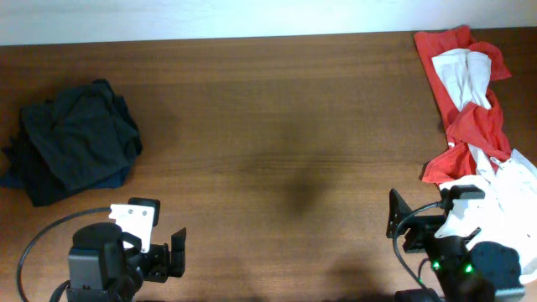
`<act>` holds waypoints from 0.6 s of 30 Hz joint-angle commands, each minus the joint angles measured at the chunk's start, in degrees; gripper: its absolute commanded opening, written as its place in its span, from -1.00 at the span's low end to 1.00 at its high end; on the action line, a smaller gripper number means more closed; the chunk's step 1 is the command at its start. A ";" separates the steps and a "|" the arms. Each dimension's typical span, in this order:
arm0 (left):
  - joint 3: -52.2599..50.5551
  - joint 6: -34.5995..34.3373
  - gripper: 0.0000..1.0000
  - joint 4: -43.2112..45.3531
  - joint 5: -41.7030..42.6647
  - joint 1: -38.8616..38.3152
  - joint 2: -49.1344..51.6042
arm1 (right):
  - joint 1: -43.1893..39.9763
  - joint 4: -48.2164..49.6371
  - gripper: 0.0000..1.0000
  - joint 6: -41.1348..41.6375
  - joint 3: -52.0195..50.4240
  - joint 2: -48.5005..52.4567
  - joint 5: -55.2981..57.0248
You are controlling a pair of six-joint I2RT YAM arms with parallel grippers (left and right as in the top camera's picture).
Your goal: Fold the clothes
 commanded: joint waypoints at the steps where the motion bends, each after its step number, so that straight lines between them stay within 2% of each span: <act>1: -0.22 -0.59 0.98 0.02 -0.39 0.09 -0.17 | 0.50 6.99 0.97 -0.76 -10.27 -9.03 0.28; 4: -0.22 -0.57 0.98 0.02 -0.39 0.09 -0.17 | 0.42 14.58 0.97 -0.79 -17.42 -14.05 0.33; 14: -0.22 -0.59 0.98 0.02 -0.39 0.09 -0.17 | -2.21 41.42 0.98 -0.81 -33.81 -14.03 0.28; 17: -0.22 -0.59 0.98 0.02 -0.39 0.09 -0.17 | -2.67 43.67 0.97 -0.85 -37.13 -14.05 0.07; 18: -0.22 -0.59 0.98 0.02 -0.39 0.09 -0.17 | -2.67 40.22 0.97 -1.99 -37.11 -14.05 0.07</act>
